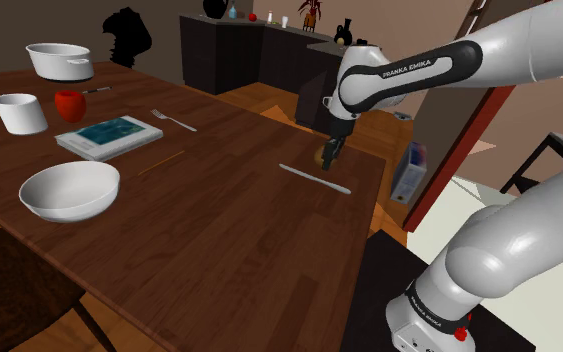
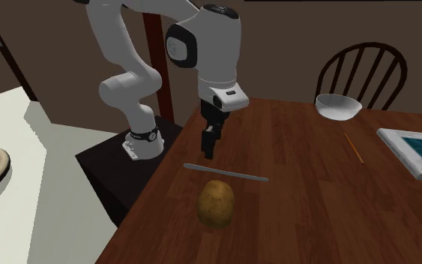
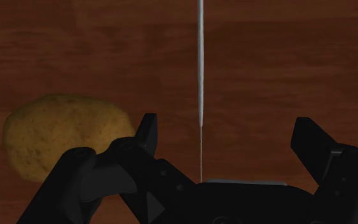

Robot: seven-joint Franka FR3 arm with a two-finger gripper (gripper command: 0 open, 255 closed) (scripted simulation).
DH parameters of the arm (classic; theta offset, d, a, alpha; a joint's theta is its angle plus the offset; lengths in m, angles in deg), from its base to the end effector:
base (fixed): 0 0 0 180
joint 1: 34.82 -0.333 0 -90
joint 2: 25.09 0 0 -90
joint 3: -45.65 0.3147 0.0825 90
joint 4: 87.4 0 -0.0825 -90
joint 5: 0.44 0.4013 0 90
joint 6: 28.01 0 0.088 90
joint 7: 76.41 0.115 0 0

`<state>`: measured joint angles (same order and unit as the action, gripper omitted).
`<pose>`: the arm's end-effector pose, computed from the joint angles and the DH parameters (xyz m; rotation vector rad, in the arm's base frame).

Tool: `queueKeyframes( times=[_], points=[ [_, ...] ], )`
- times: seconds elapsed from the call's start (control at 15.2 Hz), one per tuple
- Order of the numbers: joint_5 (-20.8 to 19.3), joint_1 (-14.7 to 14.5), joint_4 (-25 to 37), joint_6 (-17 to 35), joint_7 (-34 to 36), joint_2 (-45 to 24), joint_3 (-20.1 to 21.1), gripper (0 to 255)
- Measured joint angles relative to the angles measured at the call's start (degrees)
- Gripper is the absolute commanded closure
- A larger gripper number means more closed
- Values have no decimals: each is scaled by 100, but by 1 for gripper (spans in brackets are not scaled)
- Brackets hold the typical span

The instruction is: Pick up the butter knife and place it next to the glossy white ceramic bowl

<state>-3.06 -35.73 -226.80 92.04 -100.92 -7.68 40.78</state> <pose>0.4515 -0.0337 0.3969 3.0777 0.6024 -0.0579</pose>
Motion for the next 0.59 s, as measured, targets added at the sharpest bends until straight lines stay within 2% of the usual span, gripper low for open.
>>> queueKeyframes(
  times=[0.26,0.59],
  points=[
    [-18,-25,68,424,-227,-566,-43,0],
    [-20,-16,-103,819,-268,-793,-68,0]
  ],
)
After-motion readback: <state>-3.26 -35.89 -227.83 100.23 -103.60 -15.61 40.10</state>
